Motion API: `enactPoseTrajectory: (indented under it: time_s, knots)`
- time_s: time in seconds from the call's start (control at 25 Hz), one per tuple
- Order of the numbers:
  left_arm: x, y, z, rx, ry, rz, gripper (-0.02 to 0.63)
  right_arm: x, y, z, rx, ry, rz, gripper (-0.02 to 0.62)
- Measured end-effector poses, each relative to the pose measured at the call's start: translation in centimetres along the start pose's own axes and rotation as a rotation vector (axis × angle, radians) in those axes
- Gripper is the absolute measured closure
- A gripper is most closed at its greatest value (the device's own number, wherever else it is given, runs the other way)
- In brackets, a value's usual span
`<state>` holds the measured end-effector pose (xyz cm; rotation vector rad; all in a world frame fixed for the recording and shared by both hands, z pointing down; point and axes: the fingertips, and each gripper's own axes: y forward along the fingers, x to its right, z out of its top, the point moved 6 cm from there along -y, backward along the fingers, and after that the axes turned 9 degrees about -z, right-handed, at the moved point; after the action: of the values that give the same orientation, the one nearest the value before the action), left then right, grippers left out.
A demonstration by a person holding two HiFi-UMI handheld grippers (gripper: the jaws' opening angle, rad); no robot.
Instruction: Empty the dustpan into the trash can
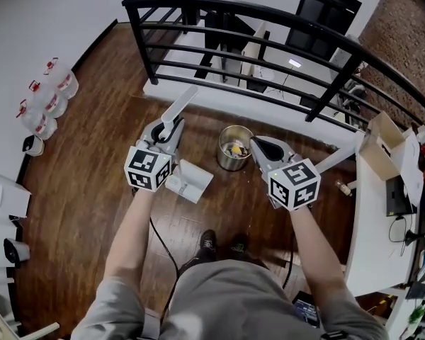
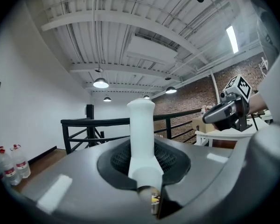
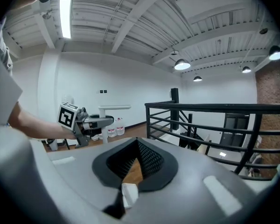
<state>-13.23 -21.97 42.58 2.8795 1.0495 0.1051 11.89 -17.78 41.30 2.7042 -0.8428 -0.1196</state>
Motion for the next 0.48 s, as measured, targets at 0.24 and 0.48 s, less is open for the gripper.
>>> enactPoseTrajectory:
  time_s: [0.24,0.48]
  knots:
    - [-0.8,0.1,-5.1,-0.044,-0.022,0.023,0.543,-0.4,1.5,-2.0,-0.013,0.032,-0.014,0.597]
    - [-0.6,0.6,-9.4,-0.095,-0.020,0.020,0.545,-0.5,2.4,-4.0,-0.046,0.068,-0.040,0.597]
